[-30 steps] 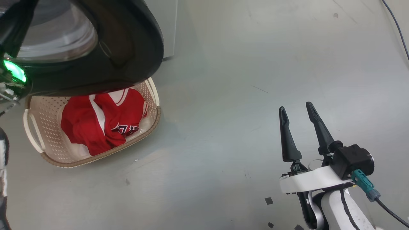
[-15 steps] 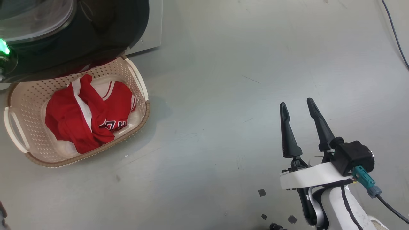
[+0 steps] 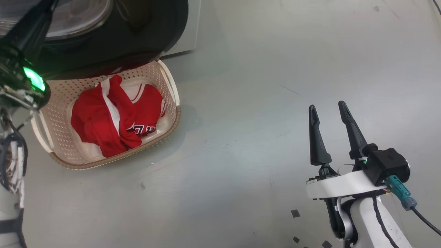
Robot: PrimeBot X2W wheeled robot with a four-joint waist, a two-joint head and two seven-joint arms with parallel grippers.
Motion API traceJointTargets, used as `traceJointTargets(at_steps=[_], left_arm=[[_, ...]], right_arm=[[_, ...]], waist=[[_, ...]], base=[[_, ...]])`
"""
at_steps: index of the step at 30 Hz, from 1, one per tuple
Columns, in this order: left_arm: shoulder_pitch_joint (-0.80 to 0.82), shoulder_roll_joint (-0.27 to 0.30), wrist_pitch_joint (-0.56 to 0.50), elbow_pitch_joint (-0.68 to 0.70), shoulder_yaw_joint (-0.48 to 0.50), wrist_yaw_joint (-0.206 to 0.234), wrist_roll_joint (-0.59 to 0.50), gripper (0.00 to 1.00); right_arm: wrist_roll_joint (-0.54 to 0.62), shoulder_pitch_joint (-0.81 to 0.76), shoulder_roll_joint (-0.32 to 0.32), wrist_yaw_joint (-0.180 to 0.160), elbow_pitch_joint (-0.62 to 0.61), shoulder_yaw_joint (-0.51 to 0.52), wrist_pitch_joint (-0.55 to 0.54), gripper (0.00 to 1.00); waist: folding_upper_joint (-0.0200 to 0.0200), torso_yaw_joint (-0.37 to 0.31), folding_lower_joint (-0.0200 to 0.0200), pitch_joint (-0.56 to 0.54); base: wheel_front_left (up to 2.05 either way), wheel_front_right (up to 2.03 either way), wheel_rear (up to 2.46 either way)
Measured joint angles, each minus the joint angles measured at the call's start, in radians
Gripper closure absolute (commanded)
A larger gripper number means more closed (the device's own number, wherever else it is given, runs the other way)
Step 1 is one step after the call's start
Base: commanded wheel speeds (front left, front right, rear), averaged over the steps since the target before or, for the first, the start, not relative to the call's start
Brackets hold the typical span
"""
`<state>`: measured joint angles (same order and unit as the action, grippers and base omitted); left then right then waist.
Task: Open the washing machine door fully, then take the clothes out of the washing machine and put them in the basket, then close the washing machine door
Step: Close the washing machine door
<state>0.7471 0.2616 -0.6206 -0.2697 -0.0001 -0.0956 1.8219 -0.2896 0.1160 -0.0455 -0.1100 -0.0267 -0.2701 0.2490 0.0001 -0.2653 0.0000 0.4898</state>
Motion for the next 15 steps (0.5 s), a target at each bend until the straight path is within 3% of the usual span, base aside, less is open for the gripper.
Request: traceJointTargets(at_steps=[4, 13, 15], left_arm=[[-0.097, -0.003, 0.007, -0.007, 0.017, -0.013, 0.000, 1.00], [-0.247, -0.072, 0.055, 0.042, 0.064, -0.025, 0.006, 0.98], [-0.285, -0.085, 0.063, 0.054, 0.070, -0.025, 0.006, 0.71]], right_arm=[[0.003, 0.009, 0.000, 0.000, 0.002, 0.000, 0.000, 0.00], [0.021, 0.014, -0.008, 0.001, 0.023, 0.008, 0.000, 0.00], [0.021, 0.014, -0.013, 0.002, 0.034, 0.009, 0.000, 0.00]], waist=[[0.0000, 0.027, 0.0000, -0.012], [0.0000, 0.089, 0.0000, -0.054], [0.0000, 0.103, 0.0000, -0.067]], base=[[0.00, 0.00, 0.00], [0.00, 0.00, 0.00], [0.00, 0.00, 0.00]])
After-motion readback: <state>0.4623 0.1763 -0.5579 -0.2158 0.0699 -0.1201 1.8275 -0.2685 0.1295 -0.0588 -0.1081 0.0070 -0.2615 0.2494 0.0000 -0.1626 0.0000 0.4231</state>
